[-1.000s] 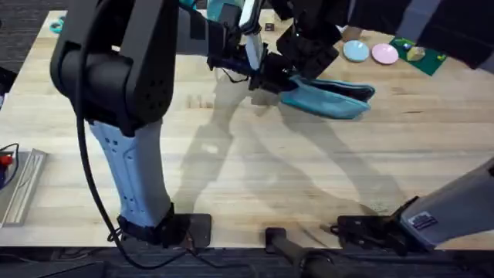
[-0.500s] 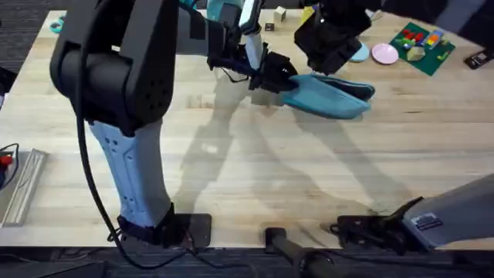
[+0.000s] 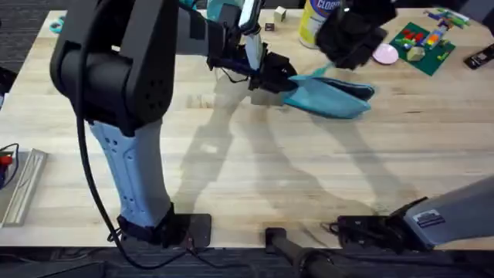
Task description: Unzip the bag, pick up the pens from the table one at a time and place them inside, then zip the bag closed.
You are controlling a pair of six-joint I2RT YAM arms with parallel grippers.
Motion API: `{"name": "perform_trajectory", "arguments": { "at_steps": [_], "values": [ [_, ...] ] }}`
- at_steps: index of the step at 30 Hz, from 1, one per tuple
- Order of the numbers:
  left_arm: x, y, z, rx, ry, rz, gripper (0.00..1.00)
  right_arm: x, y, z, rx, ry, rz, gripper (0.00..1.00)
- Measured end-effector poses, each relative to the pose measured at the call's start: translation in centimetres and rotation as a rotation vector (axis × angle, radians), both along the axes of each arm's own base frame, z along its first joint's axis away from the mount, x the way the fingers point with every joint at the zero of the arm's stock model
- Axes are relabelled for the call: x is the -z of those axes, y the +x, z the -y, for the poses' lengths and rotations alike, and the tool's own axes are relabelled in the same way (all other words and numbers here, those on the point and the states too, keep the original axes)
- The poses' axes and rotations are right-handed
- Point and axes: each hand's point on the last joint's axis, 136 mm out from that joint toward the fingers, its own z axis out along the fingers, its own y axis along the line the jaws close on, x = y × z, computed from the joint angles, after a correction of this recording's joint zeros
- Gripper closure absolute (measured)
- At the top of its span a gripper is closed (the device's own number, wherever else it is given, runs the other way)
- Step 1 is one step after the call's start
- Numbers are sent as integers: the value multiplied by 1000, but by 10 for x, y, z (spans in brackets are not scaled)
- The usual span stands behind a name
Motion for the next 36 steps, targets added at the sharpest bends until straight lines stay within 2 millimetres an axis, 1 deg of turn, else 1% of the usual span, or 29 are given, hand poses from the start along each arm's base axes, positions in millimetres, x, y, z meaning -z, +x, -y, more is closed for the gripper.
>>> {"name": "perform_trajectory", "arguments": {
  "at_steps": [4,7,11,17,19,22,25,26,27,29,32,33,35,36],
  "values": [
    [0,0,0,-1,1,0,957,-3,-9,30,23,-60,-53,971],
    [0,0,0,-1,1,0,957,-4,-15,40,-7,-97,-93,971],
    [0,0,0,-1,1,0,957,-3,-21,45,-79,-138,-146,971],
    [0,0,0,-1,1,0,958,-4,-21,48,-181,-174,-184,971],
    [0,0,0,-1,1,0,958,-7,-20,47,-211,-182,-186,971],
    [0,0,0,-1,1,0,958,-21,-20,47,-249,-187,-165,971],
    [0,0,0,-1,1,0,958,-43,-21,48,-280,-188,-128,971],
    [0,0,0,-1,1,0,958,-51,-22,48,-289,-189,-116,940],
    [0,0,0,-1,1,0,958,-58,-24,49,-294,-189,-106,814],
    [0,0,0,-1,1,0,959,-70,-27,50,-305,-189,-86,523],
    [0,0,0,-1,1,0,959,-81,-34,52,-315,-189,-69,96],
    [0,0,0,-1,1,0,959,-83,-36,53,-323,-193,-71,31],
    [0,0,0,-1,1,0,958,-86,-39,54,-342,-195,-75,8],
    [0,0,0,-1,1,1,942,-87,-40,53,-357,-193,-76,7]
  ]
}}
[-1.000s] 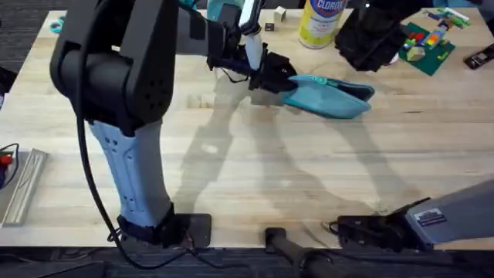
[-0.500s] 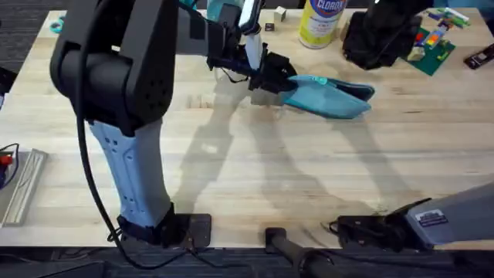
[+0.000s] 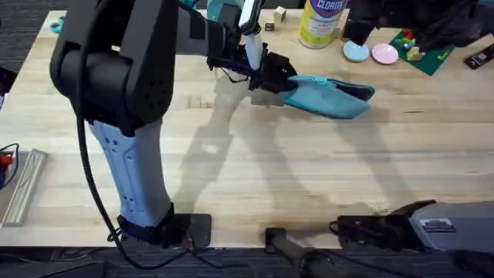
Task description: Unzip the bag, pick up the pens from the table one at a time and place them inside, then zip the bag closed.
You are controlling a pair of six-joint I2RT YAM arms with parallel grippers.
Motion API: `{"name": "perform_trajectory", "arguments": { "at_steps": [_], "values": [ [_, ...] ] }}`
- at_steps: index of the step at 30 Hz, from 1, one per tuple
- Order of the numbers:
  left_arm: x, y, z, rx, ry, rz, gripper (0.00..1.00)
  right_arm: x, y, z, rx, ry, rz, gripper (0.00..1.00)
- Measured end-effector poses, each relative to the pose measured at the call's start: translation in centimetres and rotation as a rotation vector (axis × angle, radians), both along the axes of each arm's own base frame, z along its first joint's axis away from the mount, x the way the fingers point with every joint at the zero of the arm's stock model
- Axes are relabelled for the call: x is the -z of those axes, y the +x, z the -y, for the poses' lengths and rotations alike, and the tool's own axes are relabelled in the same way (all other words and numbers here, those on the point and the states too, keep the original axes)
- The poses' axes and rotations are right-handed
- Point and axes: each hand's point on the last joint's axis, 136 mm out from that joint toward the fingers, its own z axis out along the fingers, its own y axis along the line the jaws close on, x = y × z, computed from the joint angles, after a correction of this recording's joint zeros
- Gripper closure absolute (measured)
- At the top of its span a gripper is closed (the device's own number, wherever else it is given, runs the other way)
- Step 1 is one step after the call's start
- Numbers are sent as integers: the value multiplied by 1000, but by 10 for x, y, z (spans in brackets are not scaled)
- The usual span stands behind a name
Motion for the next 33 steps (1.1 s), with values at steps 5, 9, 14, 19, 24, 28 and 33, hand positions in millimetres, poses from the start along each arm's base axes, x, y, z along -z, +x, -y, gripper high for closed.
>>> {"name": "perform_trajectory", "arguments": {
  "at_steps": [5,9,14,19,24,28,33],
  "values": [
    [0,0,0,-1,2,0,349,0,-3,-9,-81,31,-24,5],
    [1,0,0,-2,3,-4,13,1,-3,-13,-112,41,-36,5],
    [1,0,0,-3,5,-2,7,2,-3,-15,-126,48,-40,5],
    [2,1,0,-7,13,1,7,2,-3,-15,-130,48,-41,6],
    [4,3,-3,-18,25,-5,7,1,-1,-16,-130,51,-33,6],
    [6,9,-9,-55,42,-47,7,1,-1,-16,-131,50,-33,5],
    [7,18,-22,-113,59,-115,8,1,-1,-16,-134,49,-34,5]
  ]
}}
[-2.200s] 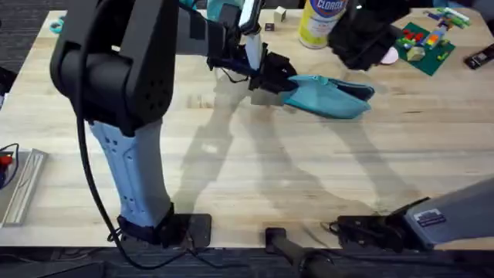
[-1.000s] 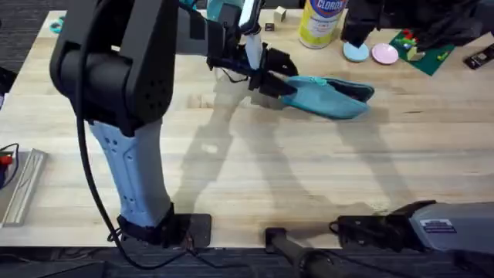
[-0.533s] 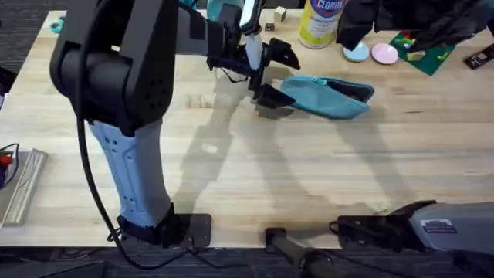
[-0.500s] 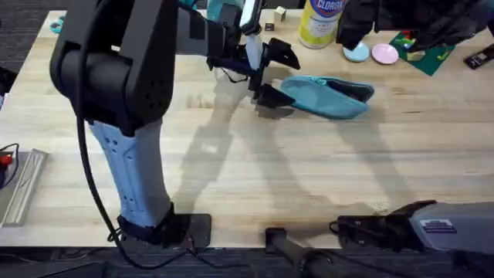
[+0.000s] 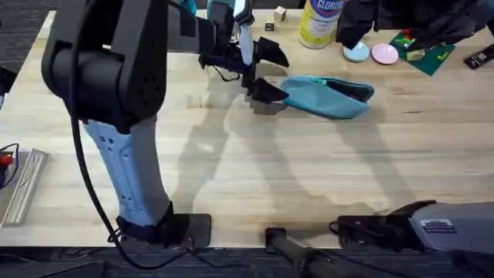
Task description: Unzip the bag, pick up the pens from the table one at a time and place them inside, then zip the bag closed.
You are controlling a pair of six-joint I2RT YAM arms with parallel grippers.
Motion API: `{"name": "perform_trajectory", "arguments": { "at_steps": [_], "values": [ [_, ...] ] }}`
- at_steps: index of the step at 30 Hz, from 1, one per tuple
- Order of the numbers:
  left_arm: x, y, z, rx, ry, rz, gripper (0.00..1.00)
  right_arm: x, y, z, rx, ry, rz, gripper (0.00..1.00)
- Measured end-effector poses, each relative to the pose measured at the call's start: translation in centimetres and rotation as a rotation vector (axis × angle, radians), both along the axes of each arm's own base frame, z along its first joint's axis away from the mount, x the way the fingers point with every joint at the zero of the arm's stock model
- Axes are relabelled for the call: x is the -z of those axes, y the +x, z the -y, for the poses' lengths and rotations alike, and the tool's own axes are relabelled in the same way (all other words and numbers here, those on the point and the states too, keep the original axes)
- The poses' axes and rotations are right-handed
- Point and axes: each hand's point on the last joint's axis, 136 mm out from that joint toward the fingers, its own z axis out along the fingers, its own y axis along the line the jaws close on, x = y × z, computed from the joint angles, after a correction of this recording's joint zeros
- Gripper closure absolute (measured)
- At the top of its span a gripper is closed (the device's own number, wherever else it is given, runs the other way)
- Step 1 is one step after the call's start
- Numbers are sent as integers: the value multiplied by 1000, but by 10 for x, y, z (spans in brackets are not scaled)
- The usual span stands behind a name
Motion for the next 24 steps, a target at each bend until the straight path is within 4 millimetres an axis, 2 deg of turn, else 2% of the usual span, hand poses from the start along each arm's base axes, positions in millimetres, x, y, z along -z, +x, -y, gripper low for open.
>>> {"name": "perform_trajectory", "arguments": {
  "at_steps": [6,9,14,16,20,24],
  "values": [
    [6,5,-16,-63,56,-72,7,1,-3,-1,-11,3,-16,6],
    [-10,6,-22,-86,67,-60,7,4,-4,-10,-30,55,-30,6],
    [-55,8,-35,-119,52,8,7,7,-8,-26,-57,147,-60,7],
    [-66,9,-41,-136,48,24,7,7,-8,-32,-57,184,-62,7],
    [-73,14,-54,-168,46,27,7,6,-3,-35,-37,252,-52,8],
    [-72,15,-60,-181,46,16,8,11,-2,-25,16,314,-78,7]
  ]
}}
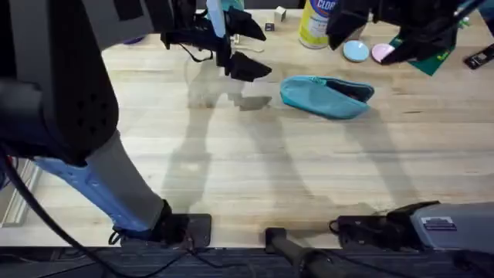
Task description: Unzip the bag, pick up the pens from the table one at a time and place them inside, then zip the bag closed.
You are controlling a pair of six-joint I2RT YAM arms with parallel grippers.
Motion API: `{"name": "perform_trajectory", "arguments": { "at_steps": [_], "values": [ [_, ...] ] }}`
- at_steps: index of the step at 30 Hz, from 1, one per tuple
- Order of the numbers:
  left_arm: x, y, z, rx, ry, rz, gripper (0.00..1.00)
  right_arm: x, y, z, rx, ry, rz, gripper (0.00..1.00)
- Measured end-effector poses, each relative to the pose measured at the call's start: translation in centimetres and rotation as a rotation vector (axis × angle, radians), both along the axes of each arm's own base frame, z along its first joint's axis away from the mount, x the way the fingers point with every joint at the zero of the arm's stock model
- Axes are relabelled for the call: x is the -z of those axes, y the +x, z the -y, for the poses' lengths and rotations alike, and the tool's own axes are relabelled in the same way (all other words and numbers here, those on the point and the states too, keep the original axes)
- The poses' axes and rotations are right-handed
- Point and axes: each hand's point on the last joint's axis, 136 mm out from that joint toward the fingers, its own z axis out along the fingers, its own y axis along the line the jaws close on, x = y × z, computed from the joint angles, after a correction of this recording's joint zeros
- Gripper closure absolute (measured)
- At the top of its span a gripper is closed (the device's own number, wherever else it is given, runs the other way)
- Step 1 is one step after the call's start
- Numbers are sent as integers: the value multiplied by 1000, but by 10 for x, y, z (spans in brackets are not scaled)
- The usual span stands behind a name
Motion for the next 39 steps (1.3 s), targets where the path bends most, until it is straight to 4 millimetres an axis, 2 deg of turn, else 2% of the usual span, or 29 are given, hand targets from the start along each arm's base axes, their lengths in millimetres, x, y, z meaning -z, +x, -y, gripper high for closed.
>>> {"name": "perform_trajectory", "arguments": {
  "at_steps": [7,11,13,19,24,31,35,39],
  "values": [
    [0,-1,0,1,0,-3,7,3,-3,23,73,117,-44,7],
    [0,-1,0,1,0,-3,7,-3,-7,24,55,149,-21,8],
    [0,-1,0,1,0,-3,8,0,-10,23,37,157,-16,7],
    [0,-1,0,1,0,-3,8,41,-20,17,18,212,-78,8],
    [0,-1,0,1,0,-3,7,64,-3,6,-2,298,16,8],
    [0,-1,0,1,0,-3,7,94,6,-9,7,405,69,7],
    [0,-1,0,1,0,-3,8,106,6,-15,22,454,69,7],
    [0,-1,0,1,0,-3,8,109,12,-17,29,477,98,7]
  ]
}}
